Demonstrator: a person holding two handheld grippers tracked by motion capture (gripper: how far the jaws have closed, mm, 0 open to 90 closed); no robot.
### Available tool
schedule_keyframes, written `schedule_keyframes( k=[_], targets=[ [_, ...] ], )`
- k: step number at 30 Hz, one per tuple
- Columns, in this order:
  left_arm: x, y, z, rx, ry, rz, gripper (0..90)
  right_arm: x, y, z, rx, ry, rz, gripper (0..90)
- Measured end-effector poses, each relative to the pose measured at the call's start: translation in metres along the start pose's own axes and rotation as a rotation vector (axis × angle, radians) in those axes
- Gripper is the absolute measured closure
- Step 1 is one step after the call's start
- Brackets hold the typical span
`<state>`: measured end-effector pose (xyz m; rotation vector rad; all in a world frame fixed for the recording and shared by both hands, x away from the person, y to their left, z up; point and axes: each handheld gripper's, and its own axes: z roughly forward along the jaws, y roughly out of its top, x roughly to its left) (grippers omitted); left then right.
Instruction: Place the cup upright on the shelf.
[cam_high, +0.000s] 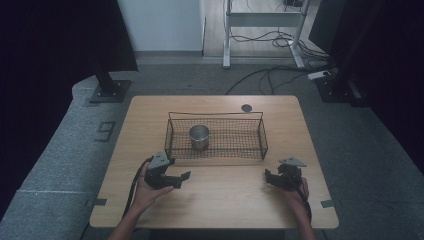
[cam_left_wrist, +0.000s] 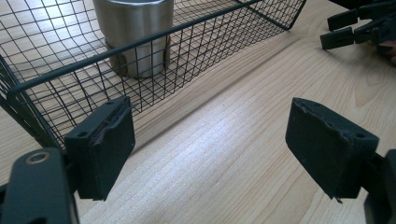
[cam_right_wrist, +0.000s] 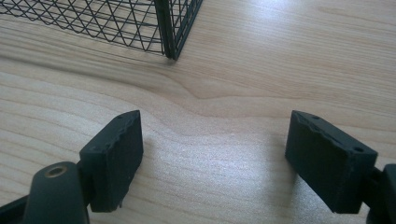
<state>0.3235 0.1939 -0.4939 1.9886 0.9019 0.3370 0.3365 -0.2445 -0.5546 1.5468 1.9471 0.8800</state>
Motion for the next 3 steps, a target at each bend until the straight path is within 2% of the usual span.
schedule_keyframes(
  k=[3],
  targets=[
    [0.0003,-0.0007,0.0003,0.002,0.001,-0.002,16.0,0.0,0.0,0.0,0.0,0.0,0.0,18.8]
  ],
)
